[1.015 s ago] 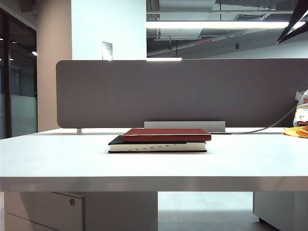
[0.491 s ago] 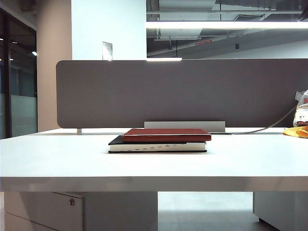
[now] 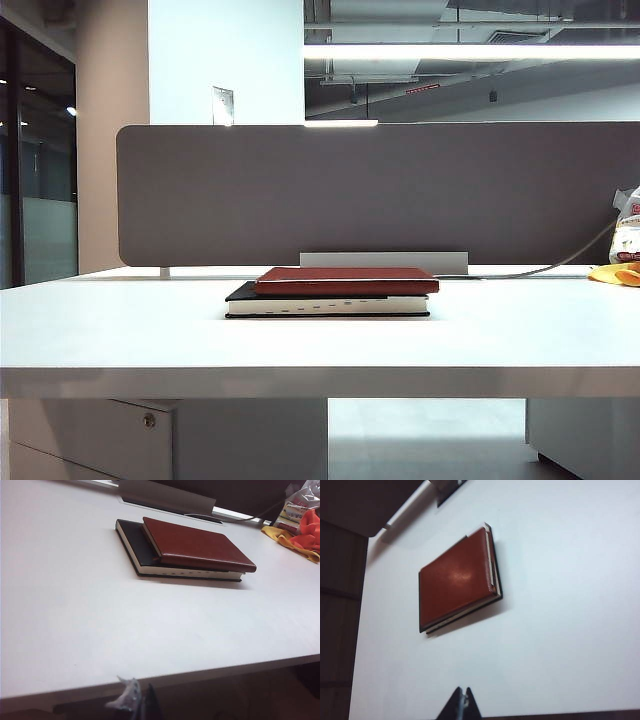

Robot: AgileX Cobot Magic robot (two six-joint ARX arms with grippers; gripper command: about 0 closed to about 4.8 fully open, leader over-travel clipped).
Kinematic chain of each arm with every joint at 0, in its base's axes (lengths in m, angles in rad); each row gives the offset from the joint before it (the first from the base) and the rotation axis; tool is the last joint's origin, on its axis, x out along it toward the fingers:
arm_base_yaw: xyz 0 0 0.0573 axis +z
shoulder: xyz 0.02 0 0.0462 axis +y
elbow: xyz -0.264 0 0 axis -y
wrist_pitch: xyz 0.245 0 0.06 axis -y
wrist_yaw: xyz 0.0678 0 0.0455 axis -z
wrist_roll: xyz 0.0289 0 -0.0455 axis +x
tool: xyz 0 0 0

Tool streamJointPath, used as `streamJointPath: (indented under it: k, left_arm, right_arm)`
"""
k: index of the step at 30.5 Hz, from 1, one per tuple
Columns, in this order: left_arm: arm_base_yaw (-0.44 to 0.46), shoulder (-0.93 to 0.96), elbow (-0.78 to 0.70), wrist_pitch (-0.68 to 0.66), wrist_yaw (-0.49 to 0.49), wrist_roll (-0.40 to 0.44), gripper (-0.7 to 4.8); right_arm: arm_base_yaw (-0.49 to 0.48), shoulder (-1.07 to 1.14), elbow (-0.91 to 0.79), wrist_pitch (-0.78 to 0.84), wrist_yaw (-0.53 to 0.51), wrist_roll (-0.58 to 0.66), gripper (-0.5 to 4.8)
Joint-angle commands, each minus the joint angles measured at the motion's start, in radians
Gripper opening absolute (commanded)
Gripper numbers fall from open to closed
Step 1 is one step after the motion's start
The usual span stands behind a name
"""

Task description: Pick up the red book and place it on top of the black book.

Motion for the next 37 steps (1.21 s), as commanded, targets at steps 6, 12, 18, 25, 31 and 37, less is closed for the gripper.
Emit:
streamJointPath:
  k: [6,12,18,25,31,37]
  left_arm:
    - [0.002,0.0,0.004,-0.022,0.021,-0.003,0.18]
    - [0.002,0.0,0.004,-0.022,0.023,-0.003,0.18]
    - [0.002,0.0,0.004,-0.022,0.029,-0.003,0.18]
    - [0.002,0.0,0.004,-0.023,0.028,-0.002,0.18]
    - [0.002,0.0,0.01,-0.047,-0.054,0.009,0.18]
    - [0.002,0.0,0.021,-0.097,-0.248,0.008,0.18]
  right_arm:
    - [-0.007,-0.067,-0.098,0.085,-0.002,0.005,-0.01]
    - [-0.035,-0.146,-0.184,0.13,-0.005,0.039,-0.01]
    - [-0.05,-0.243,-0.288,0.183,-0.003,0.056,-0.01]
    - [-0.086,-0.365,-0.421,0.227,-0.004,0.057,-0.01]
    - [-0.085,-0.412,-0.485,0.232,-0.005,0.031,-0.01]
    - [-0.085,-0.413,-0.485,0.226,-0.005,0.001,-0.01]
